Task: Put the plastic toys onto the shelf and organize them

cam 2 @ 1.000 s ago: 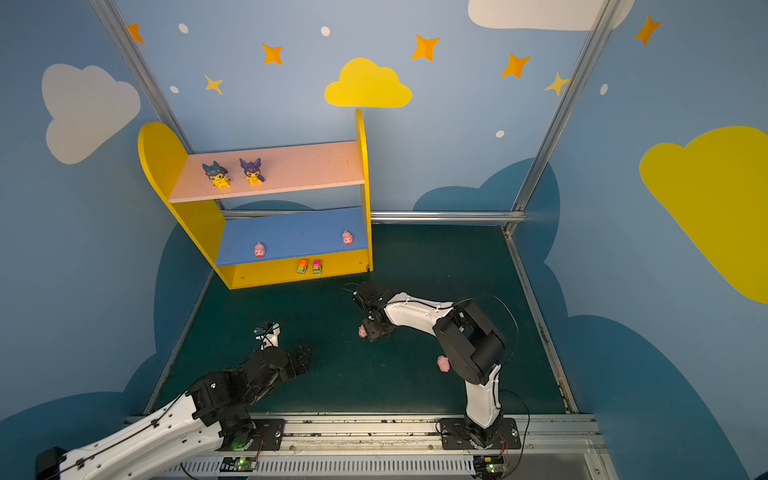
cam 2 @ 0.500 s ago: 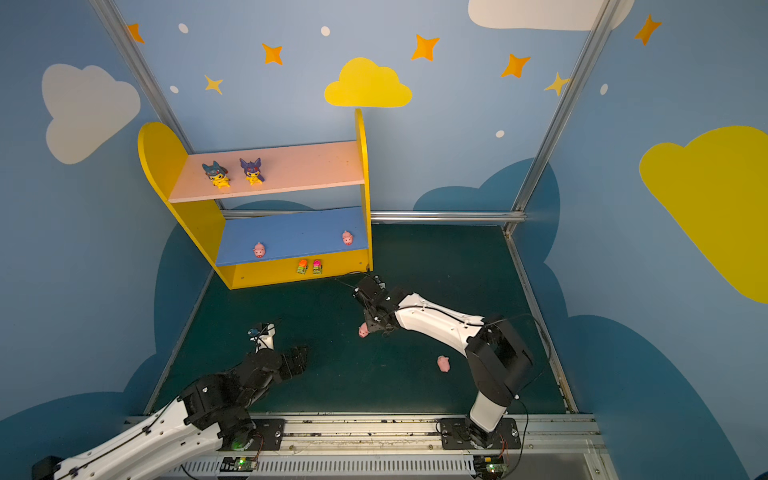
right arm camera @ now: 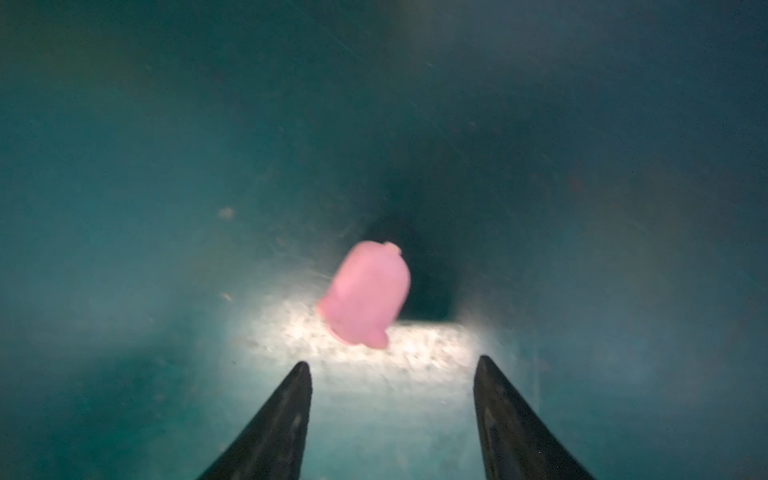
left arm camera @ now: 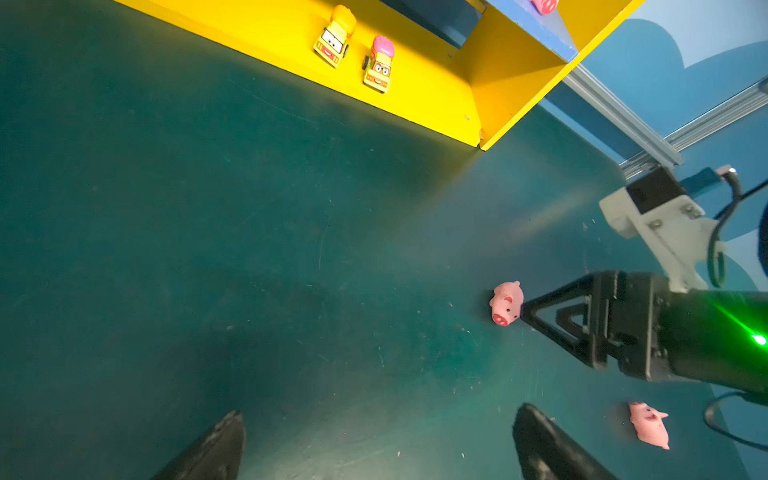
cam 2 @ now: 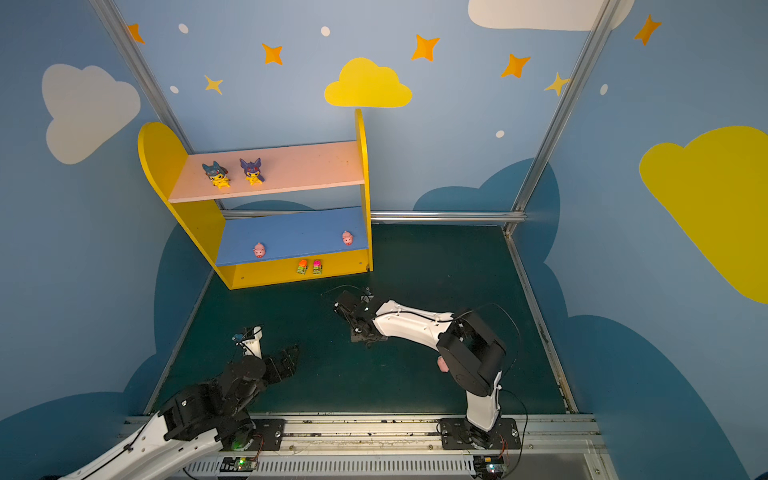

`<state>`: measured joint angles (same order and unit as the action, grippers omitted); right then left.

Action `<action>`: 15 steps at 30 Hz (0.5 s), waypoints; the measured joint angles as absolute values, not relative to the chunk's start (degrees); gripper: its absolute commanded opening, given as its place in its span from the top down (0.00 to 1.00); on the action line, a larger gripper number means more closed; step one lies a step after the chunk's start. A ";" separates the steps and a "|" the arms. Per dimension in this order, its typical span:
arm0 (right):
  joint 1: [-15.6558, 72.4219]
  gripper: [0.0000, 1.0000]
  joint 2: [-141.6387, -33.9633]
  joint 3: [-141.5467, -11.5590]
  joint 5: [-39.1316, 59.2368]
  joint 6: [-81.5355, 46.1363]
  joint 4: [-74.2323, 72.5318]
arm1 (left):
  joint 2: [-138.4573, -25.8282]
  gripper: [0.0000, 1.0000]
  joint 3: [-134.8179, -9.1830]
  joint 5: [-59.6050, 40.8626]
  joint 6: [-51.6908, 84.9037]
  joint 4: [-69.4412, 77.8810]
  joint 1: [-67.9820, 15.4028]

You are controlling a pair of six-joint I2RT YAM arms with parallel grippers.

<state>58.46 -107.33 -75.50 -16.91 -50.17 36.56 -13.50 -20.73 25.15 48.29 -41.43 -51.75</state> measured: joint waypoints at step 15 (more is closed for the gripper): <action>58.65 0.50 -114.65 -79.75 -16.53 -53.04 36.07 | -10.83 0.00 -20.73 25.10 47.77 -43.97 -51.64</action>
